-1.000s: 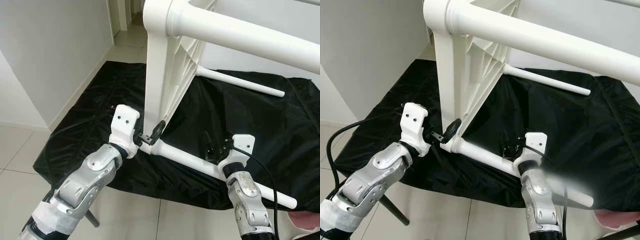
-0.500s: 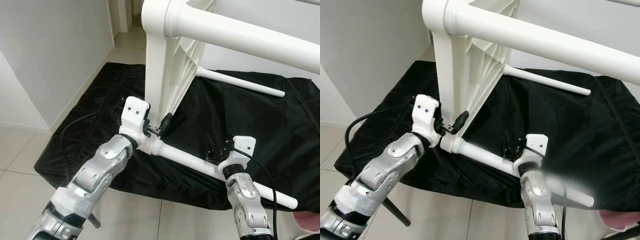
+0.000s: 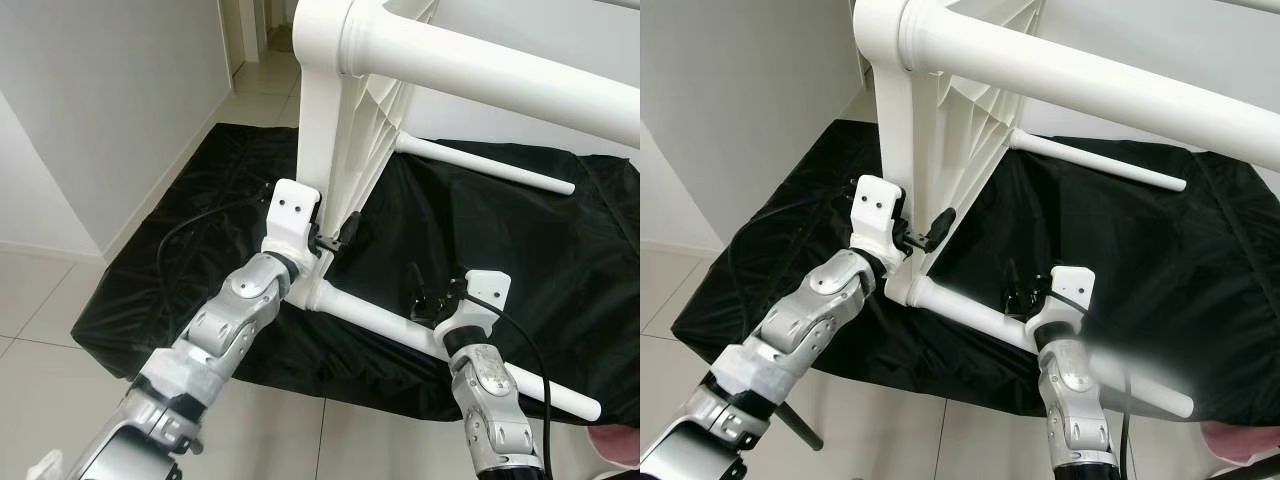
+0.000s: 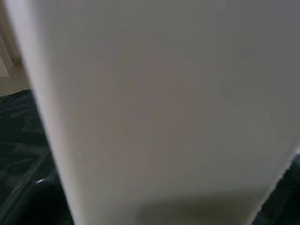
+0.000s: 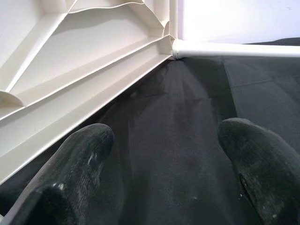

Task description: Building children table

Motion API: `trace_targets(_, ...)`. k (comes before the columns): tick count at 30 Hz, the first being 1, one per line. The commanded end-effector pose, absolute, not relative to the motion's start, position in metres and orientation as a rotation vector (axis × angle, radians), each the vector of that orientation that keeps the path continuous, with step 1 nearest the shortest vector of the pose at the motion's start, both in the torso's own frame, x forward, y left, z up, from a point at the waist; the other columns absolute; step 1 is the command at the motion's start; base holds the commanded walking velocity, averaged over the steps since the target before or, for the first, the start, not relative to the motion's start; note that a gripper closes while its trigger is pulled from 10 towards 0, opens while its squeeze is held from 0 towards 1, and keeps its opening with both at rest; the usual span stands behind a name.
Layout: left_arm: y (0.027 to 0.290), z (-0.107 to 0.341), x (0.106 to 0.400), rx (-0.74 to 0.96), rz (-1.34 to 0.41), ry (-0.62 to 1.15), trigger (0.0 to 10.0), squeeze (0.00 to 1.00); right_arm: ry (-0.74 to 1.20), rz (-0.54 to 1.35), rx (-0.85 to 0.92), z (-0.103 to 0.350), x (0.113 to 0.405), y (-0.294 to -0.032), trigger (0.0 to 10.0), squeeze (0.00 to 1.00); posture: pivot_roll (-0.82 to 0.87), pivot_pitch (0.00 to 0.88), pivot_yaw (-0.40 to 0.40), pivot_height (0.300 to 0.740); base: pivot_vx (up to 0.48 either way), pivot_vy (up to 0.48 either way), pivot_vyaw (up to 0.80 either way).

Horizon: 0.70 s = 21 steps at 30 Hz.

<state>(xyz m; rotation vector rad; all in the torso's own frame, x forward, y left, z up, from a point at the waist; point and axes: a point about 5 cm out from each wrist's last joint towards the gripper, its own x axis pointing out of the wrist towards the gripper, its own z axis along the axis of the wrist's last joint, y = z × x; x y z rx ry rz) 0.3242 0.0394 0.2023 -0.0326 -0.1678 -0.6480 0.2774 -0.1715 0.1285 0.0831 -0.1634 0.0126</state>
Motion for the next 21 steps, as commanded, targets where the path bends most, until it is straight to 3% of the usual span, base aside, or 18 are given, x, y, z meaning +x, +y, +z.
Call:
trace_targets(1, 0.029, 0.205, 0.322, -0.002, -0.855, -0.188, 10.0, 0.00, -0.161, 0.001, 0.078, 0.127, 0.278, -0.171, 10.0, 0.00, -0.06, 0.025, 0.048, 0.740, 0.000, 0.000, 0.00)
trace_targets(6, 0.030, 0.204, 0.330, -0.028, -0.812, -0.178, 10.0, 0.00, -0.163, -0.008, 0.079, 0.127, 0.278, -0.172, 10.0, 0.00, -0.06, 0.025, 0.050, 0.740, 0.000, 0.000, 0.00)
trace_targets(7, 0.031, 0.203, 0.333, -0.015, -0.791, -0.178, 8.4, 0.00, -0.164, -0.010, 0.080, 0.127, 0.278, -0.172, 10.0, 0.00, -0.06, 0.027, 0.052, 0.740, 0.000, 0.000, 0.00)
trace_targets(8, 0.031, 0.203, 0.333, -0.015, -0.791, -0.178, 8.4, 0.00, -0.164, -0.010, 0.080, 0.127, 0.278, -0.172, 10.0, 0.00, -0.06, 0.027, 0.052, 0.740, 0.000, 0.000, 0.00)
trace_targets(9, 0.032, 0.203, 0.335, -0.007, -0.784, -0.187, 1.8, 0.00, -0.165, -0.012, 0.080, 0.127, 0.277, -0.172, 10.0, 0.00, -0.06, 0.029, 0.054, 0.740, 0.000, 0.000, 0.00)
trace_targets(10, 0.034, 0.203, 0.337, -0.019, -0.777, -0.182, 0.0, 0.00, -0.165, -0.015, 0.081, 0.128, 0.277, -0.172, 10.0, 0.00, -0.06, 0.029, 0.054, 0.740, 0.000, 0.000, 0.00)
trace_targets(21, 0.051, 0.210, 0.347, -0.045, -0.672, -0.223, 0.0, 0.00, -0.162, -0.026, 0.081, 0.127, 0.276, -0.173, 10.0, 0.00, -0.06, 0.042, 0.056, 0.740, 0.000, 0.000, 0.00)
